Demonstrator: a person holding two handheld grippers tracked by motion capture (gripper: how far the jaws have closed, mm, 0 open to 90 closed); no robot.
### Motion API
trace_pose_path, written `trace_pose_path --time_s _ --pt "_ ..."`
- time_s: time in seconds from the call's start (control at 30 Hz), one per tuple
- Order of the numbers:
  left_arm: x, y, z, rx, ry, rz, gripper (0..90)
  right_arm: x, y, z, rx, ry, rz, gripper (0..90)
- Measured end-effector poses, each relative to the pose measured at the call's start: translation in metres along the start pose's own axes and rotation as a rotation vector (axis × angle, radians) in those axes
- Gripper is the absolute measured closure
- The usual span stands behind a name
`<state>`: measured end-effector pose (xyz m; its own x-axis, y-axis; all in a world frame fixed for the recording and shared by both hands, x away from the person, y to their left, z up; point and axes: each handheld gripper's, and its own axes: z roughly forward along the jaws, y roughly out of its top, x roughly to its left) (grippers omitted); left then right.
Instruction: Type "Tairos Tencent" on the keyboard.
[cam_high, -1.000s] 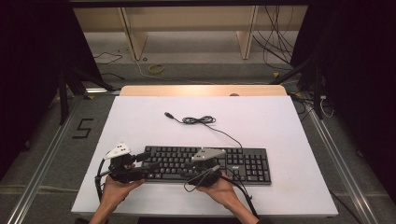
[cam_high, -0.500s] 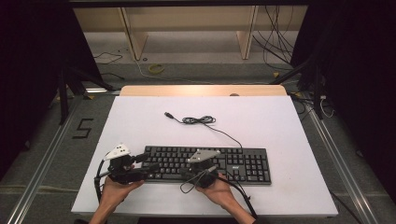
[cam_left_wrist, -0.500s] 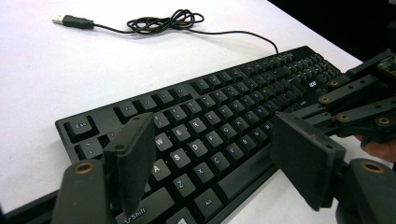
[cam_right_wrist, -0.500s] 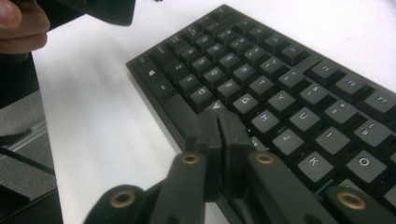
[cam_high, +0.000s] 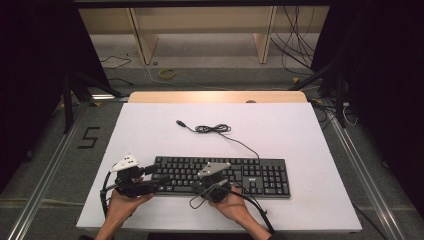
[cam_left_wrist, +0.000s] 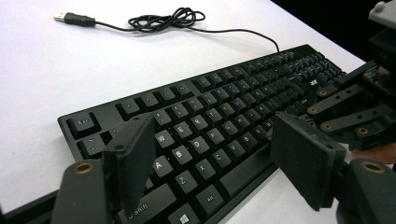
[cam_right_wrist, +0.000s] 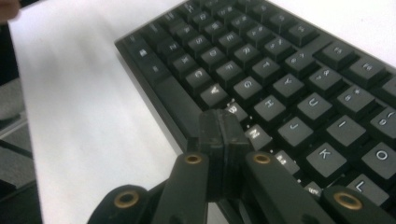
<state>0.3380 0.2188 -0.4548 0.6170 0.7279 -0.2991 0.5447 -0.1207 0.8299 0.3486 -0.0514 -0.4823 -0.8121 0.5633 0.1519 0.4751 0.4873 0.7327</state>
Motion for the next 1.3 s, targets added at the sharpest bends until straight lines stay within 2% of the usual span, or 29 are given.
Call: trace_pose_path --time_s 0.17,0.23,0.33,0.4,0.53,0.77,0.93,1.07,1.3 --pt "0.000 0.000 0.000 0.002 0.001 0.000 30.7 0.000 -0.001 0.003 0.009 -0.012 0.011 90.0" --pt "0.001 0.000 0.000 0.002 0.002 -0.001 30.7 0.001 -0.002 0.003 0.008 -0.016 -0.001 90.0" --pt "0.002 -0.001 0.000 0.002 0.006 -0.003 30.7 0.000 -0.001 0.002 0.011 -0.011 0.019 90.0" --pt "0.003 -0.001 0.000 0.001 0.012 -0.003 30.7 -0.001 0.000 -0.001 -0.007 0.004 0.032 90.0" --pt "0.005 -0.001 0.000 0.010 0.026 -0.011 30.9 -0.005 0.003 -0.010 -0.059 0.014 0.046 83.9" --pt "0.007 -0.002 0.001 0.028 0.049 -0.010 32.8 -0.013 0.007 -0.016 -0.080 0.011 0.073 70.1" --pt "0.010 -0.002 0.001 0.039 0.074 -0.016 37.6 -0.020 0.014 -0.021 -0.102 0.006 0.086 62.1" --pt "0.010 -0.003 0.002 0.068 0.094 -0.009 43.4 -0.023 0.021 -0.023 -0.105 0.001 0.083 52.2" --pt "0.011 -0.004 0.002 0.103 0.107 0.007 57.7 -0.026 0.029 -0.020 -0.108 -0.018 0.082 45.2"
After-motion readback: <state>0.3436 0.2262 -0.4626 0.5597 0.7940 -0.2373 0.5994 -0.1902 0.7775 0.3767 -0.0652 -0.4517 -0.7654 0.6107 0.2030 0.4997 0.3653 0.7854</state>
